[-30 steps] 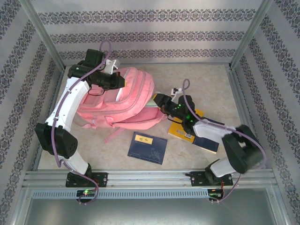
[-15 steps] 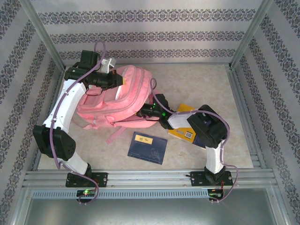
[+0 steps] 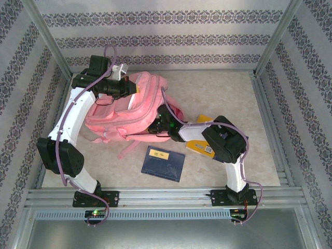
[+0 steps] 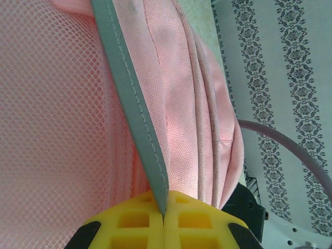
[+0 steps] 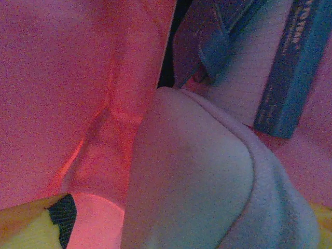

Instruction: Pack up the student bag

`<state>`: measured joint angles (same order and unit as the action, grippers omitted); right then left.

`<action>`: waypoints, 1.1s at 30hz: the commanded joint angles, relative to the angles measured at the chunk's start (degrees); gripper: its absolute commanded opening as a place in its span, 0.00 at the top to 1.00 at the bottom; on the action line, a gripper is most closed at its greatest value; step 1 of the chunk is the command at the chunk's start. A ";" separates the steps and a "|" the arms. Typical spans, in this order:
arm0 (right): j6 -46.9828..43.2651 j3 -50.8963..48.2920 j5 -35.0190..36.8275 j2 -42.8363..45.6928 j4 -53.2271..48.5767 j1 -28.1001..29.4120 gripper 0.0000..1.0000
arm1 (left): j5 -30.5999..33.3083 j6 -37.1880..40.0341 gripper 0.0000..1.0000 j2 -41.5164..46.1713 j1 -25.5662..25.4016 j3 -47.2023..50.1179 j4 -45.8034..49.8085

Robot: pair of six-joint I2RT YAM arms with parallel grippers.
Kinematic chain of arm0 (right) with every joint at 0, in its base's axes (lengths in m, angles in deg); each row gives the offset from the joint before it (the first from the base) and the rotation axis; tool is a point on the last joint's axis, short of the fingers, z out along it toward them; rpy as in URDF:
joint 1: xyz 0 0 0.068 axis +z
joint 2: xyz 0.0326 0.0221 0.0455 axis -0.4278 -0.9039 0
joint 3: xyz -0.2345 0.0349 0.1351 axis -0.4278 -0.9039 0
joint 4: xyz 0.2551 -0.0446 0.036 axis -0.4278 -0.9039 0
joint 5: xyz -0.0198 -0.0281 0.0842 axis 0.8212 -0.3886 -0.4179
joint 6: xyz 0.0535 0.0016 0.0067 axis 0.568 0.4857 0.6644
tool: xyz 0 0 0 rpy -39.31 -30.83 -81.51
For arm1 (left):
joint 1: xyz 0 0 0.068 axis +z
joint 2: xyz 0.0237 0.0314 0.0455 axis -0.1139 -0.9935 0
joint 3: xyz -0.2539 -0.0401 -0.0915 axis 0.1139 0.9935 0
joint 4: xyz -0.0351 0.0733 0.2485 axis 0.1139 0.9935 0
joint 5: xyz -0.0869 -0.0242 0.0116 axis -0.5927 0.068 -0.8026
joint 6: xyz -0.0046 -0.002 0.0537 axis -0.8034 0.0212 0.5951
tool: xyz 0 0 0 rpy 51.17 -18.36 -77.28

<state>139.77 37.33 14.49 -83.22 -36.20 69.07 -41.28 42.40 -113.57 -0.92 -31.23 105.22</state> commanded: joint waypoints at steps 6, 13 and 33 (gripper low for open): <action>-8.42 -6.03 4.24 8.70 -8.82 -0.80 0.05 | -1.07 -1.25 1.00 1.05 1.92 -0.83 -5.67; -12.87 -9.53 10.65 16.75 -16.94 -2.19 0.04 | 1.51 -0.28 1.00 1.10 2.19 -0.27 -4.38; -25.12 -20.81 27.23 47.32 -45.55 -3.41 0.32 | 13.04 -3.21 0.79 -2.73 -6.95 17.00 -14.26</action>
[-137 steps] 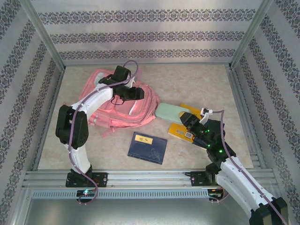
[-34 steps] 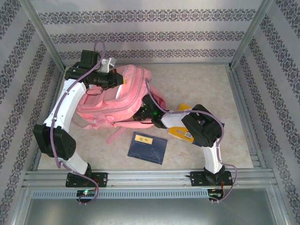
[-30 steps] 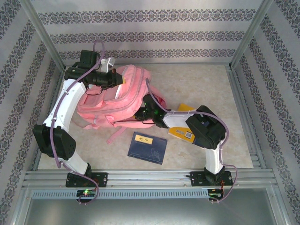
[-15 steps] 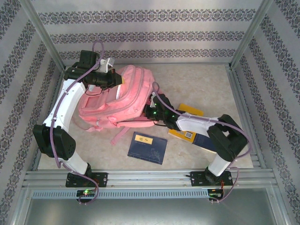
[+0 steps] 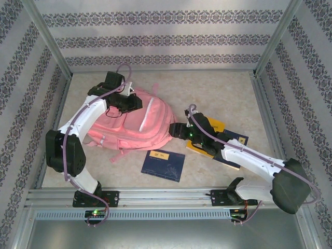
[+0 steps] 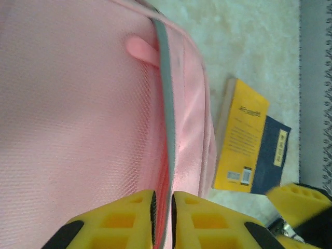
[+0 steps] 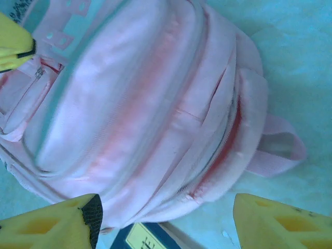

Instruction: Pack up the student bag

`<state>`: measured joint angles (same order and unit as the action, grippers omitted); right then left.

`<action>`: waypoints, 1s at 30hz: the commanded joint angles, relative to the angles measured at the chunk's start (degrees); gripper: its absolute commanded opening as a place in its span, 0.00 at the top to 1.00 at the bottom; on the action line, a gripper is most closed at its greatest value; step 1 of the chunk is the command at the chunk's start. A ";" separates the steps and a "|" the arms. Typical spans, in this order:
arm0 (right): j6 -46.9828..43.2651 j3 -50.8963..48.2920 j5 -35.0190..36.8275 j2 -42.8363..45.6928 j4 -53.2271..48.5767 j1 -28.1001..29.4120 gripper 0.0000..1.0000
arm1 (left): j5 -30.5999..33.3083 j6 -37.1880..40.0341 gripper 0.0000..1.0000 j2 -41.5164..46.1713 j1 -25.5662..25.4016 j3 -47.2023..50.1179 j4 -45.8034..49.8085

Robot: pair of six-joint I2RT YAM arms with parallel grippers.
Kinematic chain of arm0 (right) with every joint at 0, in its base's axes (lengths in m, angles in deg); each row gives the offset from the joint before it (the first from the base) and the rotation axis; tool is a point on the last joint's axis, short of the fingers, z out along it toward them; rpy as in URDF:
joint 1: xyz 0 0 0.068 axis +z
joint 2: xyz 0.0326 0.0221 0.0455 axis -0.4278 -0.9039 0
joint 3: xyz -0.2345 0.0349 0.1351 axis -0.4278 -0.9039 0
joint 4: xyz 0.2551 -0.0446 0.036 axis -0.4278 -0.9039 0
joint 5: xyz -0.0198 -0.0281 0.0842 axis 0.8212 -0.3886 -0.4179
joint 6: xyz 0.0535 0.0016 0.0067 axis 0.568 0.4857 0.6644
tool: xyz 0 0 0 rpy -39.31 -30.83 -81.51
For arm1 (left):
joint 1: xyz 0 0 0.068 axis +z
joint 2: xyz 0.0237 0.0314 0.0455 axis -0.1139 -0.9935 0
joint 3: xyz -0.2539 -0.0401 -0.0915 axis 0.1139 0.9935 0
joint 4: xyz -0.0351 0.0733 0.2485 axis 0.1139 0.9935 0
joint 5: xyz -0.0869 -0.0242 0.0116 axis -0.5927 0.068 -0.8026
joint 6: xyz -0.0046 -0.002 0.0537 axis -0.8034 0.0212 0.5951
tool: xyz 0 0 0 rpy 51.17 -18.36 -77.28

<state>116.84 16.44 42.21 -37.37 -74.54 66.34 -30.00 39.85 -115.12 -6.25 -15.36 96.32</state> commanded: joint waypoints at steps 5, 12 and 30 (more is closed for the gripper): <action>-4.84 0.23 -5.32 0.68 -11.45 -0.06 0.33 | 2.50 -0.31 0.65 -3.18 -2.80 2.26 -6.46; -12.41 5.96 -5.31 -6.39 -22.85 4.97 0.36 | 6.94 0.94 0.59 6.52 -4.38 6.21 -3.77; -14.22 8.35 -10.38 -22.08 -17.78 4.32 0.37 | 14.50 -8.89 0.94 27.59 -39.49 41.71 -8.67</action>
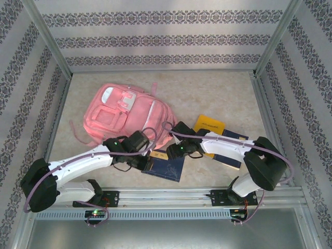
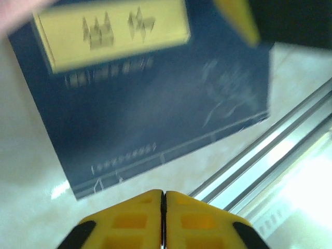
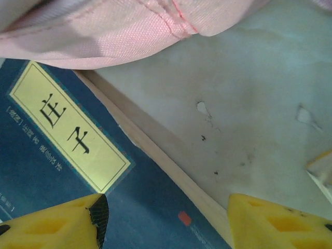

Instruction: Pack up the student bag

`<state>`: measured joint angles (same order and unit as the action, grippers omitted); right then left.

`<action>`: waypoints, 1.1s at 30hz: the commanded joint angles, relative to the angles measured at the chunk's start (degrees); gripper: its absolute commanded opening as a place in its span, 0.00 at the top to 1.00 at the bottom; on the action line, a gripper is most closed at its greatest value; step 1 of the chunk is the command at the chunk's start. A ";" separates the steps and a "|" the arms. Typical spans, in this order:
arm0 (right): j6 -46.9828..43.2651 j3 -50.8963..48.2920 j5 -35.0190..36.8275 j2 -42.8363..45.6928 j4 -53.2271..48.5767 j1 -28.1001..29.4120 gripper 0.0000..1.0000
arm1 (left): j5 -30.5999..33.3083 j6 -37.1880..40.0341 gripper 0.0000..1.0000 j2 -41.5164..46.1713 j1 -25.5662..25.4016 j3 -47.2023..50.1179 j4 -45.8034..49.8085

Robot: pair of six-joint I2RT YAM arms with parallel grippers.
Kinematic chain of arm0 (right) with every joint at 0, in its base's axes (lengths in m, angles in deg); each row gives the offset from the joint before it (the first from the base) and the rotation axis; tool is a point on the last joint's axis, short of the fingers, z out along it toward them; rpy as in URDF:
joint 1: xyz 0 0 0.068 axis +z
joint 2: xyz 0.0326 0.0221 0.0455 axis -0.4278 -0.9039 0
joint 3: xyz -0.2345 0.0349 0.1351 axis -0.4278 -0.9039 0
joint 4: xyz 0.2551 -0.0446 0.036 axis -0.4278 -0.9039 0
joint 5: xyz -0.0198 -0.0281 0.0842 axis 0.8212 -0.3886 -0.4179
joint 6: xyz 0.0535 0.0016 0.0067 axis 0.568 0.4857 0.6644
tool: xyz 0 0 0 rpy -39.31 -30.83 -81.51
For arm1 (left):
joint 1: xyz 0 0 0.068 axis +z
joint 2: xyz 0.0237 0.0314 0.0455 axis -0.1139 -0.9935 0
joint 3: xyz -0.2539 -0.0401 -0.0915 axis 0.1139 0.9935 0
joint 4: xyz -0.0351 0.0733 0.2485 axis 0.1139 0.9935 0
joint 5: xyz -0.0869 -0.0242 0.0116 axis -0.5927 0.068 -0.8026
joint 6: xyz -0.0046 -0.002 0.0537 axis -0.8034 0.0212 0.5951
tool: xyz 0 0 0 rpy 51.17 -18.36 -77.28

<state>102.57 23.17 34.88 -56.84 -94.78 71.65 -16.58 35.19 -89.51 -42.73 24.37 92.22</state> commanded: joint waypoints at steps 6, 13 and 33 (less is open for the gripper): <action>1.22 0.89 -6.16 -5.29 4.91 -2.48 0.37 | 1.38 -7.13 0.94 -2.65 -6.99 5.61 -12.74; 2.08 -1.43 -12.23 -5.15 5.88 -4.84 0.37 | 0.01 -5.84 0.94 -12.08 -7.36 4.40 -19.61; 3.86 -2.79 -20.25 0.62 1.59 -6.64 0.60 | 2.90 -5.35 0.94 -18.20 -5.86 6.24 -24.29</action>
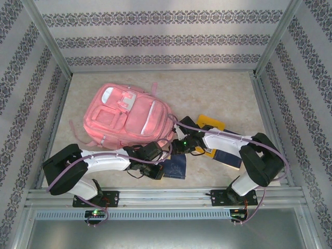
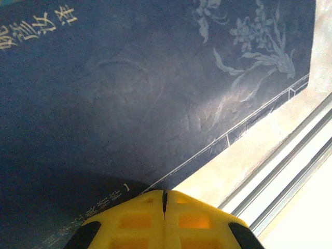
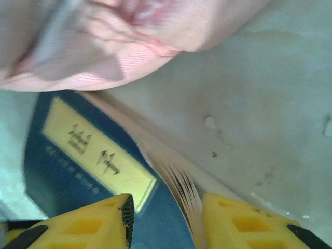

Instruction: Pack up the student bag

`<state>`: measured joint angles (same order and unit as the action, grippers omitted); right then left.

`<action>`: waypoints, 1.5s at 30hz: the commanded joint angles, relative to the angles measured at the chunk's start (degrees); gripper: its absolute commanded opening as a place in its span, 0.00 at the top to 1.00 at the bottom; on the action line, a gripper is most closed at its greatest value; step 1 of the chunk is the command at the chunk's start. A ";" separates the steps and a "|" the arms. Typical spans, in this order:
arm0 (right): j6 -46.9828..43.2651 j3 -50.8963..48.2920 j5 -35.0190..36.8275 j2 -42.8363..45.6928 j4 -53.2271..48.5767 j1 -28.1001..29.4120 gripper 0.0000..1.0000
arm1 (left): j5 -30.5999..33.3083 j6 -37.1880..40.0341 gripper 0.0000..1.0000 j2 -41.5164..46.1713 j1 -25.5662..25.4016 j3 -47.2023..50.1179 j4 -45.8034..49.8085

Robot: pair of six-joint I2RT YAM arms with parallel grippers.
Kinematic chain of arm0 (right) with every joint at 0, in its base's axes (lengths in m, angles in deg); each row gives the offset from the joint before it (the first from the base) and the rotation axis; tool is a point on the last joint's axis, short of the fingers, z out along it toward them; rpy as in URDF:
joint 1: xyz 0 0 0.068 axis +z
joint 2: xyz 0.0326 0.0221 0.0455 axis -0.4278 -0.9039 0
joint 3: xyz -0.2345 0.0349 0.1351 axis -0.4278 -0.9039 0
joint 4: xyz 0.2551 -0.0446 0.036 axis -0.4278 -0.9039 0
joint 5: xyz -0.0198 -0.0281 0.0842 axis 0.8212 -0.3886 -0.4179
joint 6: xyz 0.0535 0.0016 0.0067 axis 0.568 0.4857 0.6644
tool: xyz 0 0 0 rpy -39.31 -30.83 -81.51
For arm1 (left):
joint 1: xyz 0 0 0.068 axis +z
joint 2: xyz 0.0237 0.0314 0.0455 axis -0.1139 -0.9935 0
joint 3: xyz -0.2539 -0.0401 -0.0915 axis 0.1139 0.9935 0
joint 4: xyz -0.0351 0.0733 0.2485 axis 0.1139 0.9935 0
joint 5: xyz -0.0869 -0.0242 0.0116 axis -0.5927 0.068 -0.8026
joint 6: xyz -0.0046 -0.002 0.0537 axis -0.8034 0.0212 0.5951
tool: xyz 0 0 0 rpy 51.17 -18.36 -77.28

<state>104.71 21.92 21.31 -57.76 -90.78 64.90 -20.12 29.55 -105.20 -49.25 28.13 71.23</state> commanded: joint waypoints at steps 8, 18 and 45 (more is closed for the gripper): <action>6.86 -8.98 -9.77 5.05 3.37 -5.30 0.54 | 5.64 -0.28 0.94 -1.82 1.91 5.55 -6.20; 10.92 -15.89 -6.66 8.70 8.23 -7.04 0.51 | 4.87 -0.32 0.94 -1.89 2.53 6.91 -7.87; 48.92 -25.99 -6.03 37.39 12.66 -15.90 1.00 | -0.52 -37.88 0.23 21.00 14.66 6.93 -4.05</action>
<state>146.55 -2.93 13.46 -22.51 -78.74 49.42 -16.06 6.16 -83.04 -35.24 31.80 73.27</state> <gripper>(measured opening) 0.086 0.767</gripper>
